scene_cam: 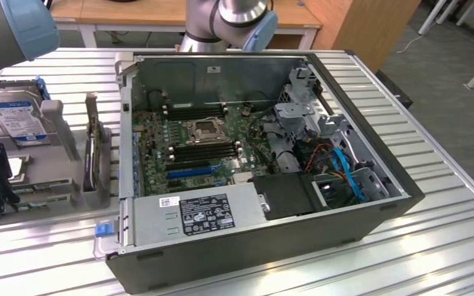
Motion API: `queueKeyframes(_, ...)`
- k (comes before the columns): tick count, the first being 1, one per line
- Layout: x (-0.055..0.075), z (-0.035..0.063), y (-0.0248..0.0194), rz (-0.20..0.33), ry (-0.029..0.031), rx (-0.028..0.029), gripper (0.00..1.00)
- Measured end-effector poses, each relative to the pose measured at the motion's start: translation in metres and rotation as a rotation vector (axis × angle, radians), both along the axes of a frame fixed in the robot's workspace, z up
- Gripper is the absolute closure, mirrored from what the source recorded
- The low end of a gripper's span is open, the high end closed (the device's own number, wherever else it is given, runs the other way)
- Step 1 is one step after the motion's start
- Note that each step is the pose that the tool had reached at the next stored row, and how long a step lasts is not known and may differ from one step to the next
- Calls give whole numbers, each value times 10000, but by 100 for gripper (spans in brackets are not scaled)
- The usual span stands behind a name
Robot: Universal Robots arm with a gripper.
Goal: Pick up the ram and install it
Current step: 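Pick up the ram and move it above insertion slot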
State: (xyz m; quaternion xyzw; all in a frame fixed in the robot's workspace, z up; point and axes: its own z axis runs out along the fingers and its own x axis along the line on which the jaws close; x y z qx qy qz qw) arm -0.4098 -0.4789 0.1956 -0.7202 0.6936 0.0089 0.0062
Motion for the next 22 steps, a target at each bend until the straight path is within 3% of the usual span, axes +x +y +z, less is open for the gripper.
queueKeyframes(11, 0, -5, 0, 0, 0, 1, 76)
queueKeyframes(15, 0, -6, 0, 0, 0, 0, 88)
queueKeyframes(22, 0, -6, 0, 0, -1, 0, 88)
